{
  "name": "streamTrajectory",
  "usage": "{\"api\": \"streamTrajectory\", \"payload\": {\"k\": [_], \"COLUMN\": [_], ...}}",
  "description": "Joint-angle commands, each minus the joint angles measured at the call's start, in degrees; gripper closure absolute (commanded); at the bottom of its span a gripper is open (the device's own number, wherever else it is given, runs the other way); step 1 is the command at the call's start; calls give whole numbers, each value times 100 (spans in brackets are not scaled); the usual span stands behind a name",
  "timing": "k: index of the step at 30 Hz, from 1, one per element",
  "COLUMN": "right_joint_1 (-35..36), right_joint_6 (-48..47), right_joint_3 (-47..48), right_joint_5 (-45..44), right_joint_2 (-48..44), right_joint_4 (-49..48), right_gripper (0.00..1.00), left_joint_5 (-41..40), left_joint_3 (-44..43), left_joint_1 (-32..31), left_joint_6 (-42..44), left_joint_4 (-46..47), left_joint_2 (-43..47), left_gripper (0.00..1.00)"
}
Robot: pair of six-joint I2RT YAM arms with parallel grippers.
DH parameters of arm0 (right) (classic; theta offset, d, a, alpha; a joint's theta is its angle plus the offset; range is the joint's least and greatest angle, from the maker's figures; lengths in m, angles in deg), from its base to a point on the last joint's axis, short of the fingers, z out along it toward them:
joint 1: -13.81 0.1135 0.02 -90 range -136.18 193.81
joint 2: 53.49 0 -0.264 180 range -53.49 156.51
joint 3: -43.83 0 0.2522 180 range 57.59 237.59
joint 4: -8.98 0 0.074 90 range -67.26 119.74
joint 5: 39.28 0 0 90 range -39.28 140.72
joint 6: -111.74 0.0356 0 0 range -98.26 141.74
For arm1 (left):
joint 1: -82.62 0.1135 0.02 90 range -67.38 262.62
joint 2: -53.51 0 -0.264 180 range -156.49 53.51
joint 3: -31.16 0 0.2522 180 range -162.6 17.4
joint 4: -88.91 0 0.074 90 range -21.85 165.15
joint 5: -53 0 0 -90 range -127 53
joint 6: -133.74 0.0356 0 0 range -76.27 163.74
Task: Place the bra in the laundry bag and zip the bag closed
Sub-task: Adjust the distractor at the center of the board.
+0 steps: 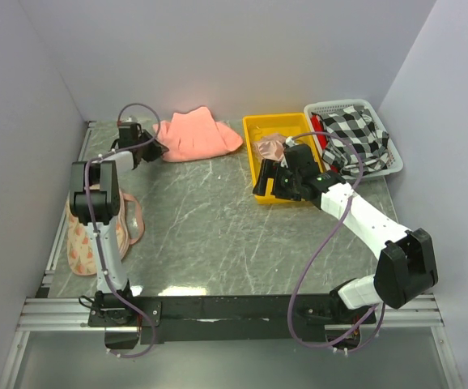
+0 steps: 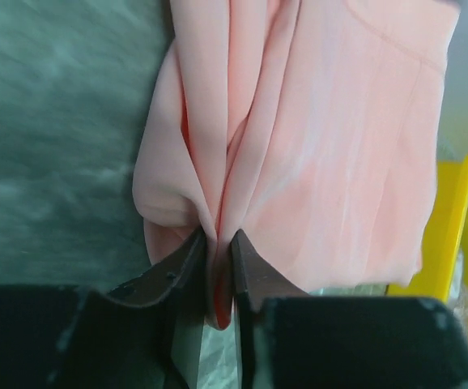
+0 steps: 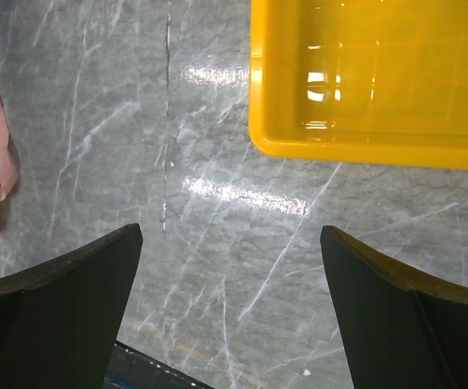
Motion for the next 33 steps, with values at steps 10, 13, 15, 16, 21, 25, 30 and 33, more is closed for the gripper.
{"api": "streamTrajectory", "payload": {"k": [10, 13, 15, 16, 21, 25, 30, 33], "right_joint_1": [-472, -822, -1034, -1201, -1360, -1343, -703, 60], "right_joint_6": [67, 242, 357, 409, 296, 225, -204, -460], "right_joint_3": [681, 822, 910, 980, 1367, 1254, 1306, 1718], "right_joint_5": [-330, -128, 4, 57, 180, 636, 1603, 1867], "right_joint_2": [261, 454, 647, 717, 1254, 1019, 551, 779], "right_joint_4": [131, 35, 0, -53, -35, -394, -458, -142], "right_gripper": [0, 0, 0, 0, 0, 0, 0, 0], "left_joint_5": [-14, -224, -453, -497, -786, -1033, -2122, -2896], "left_joint_3": [-470, -329, 12, 188, 1252, 1797, 2351, 2807], "left_joint_1": [309, 309, 309, 309, 257, 177, 63, 159], "left_joint_6": [228, 210, 140, 96, 60, 254, 289, 70], "left_joint_4": [-200, -426, -437, -359, -445, -665, -1866, -2553], "left_joint_2": [-59, 291, 608, 1001, 2338, 3803, 5248, 5846], "left_gripper": [3, 3, 3, 3, 3, 4, 3, 3]}}
